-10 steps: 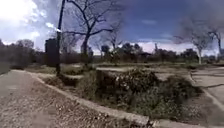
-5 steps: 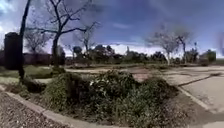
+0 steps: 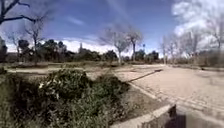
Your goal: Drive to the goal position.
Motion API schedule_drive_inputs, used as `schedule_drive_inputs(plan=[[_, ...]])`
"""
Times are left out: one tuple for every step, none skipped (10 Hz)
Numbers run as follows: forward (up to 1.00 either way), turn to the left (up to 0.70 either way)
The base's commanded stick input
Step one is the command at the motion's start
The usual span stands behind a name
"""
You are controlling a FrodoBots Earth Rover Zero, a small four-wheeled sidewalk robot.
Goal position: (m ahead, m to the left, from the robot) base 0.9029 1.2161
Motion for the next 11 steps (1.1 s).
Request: schedule_drive_inputs(plan=[[0.00,0.00],[0.00,0.00],[0.00,0.00],[0.00,0.00],[0.00,0.00],[0.00,0.00],[0.00,0.00],[0.00,0.00],[0.00,0.00],[0.00,0.39],[0.00,0.81]])
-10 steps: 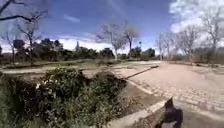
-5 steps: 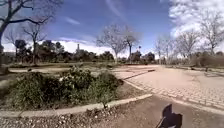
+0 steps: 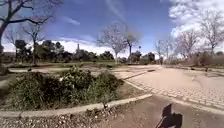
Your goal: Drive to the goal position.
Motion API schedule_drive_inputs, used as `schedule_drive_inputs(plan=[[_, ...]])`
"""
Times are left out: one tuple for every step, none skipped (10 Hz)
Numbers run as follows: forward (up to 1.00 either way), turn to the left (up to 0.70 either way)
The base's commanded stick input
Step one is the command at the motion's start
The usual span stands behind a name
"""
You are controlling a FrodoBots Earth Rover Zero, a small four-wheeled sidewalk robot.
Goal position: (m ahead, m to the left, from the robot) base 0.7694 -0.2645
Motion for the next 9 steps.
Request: schedule_drive_inputs(plan=[[0.00,1.00],[0.00,1.00],[0.00,1.00],[0.00,1.00],[0.00,1.00],[0.00,1.00],[0.00,1.00],[0.00,1.00],[0.00,1.00]])
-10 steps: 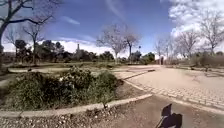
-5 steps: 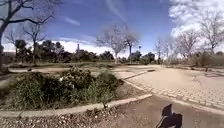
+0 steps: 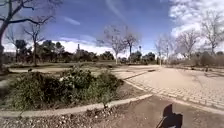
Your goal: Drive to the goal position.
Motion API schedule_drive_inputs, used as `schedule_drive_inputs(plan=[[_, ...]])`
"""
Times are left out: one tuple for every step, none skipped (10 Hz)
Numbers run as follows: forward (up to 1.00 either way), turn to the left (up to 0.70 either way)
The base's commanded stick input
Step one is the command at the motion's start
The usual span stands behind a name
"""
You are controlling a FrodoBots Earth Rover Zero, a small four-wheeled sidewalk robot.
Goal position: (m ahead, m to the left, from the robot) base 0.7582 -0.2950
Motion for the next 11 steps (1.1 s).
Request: schedule_drive_inputs(plan=[[0.00,1.00],[0.00,1.00],[0.00,1.00],[0.00,1.00],[0.00,1.00],[0.00,1.00],[0.00,1.00],[0.00,1.00],[0.00,1.00],[0.00,1.00],[0.00,1.00]])
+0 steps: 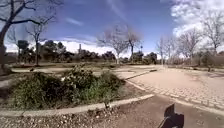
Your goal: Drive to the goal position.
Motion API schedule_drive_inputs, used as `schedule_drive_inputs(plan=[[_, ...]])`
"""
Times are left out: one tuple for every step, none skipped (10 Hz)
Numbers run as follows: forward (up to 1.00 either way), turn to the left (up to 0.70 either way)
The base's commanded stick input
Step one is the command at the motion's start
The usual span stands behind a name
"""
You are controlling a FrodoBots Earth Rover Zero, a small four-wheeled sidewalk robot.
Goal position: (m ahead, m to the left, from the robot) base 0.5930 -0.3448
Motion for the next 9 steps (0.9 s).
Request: schedule_drive_inputs(plan=[[0.00,1.00],[0.00,1.00],[0.00,1.00],[0.00,1.00],[0.00,1.00],[0.00,1.00],[0.00,1.00],[0.00,1.00],[0.00,1.00]])
